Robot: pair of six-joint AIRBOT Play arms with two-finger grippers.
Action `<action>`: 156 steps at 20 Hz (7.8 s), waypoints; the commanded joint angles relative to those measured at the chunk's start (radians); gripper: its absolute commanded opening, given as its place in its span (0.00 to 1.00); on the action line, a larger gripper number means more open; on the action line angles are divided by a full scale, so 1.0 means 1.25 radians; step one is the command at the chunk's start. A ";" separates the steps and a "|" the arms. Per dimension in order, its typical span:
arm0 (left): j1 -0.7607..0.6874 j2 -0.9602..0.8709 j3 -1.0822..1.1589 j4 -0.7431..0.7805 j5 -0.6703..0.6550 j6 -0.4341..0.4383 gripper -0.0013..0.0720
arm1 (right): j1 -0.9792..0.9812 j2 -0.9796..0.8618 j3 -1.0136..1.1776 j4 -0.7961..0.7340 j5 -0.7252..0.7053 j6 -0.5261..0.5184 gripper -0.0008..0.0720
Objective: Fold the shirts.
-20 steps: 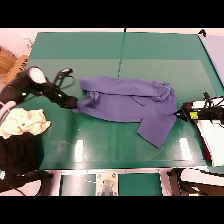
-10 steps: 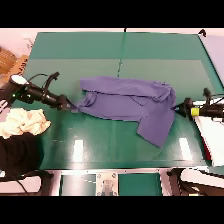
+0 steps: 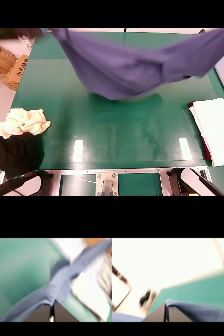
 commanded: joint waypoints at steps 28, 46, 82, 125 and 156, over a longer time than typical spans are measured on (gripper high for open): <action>-0.153 -0.340 -0.211 0.378 0.447 -0.194 0.06 | 0.197 -0.377 -0.194 -0.133 -0.256 -0.043 0.04; -0.153 -0.420 -0.233 0.498 0.337 -0.202 0.06 | 0.175 -0.541 -0.167 -0.376 -0.250 -0.022 0.04; -0.045 0.000 -0.768 0.612 0.056 -0.348 0.85 | -0.070 -0.216 -0.435 -0.651 -0.026 0.098 0.20; -0.045 0.001 -0.792 0.576 0.045 -0.252 0.06 | -0.060 -0.156 -0.668 -0.688 0.117 0.262 0.04; -0.102 -0.543 -0.072 0.526 0.266 -0.433 0.22 | 0.238 -0.685 -0.027 -0.413 -0.220 0.352 0.04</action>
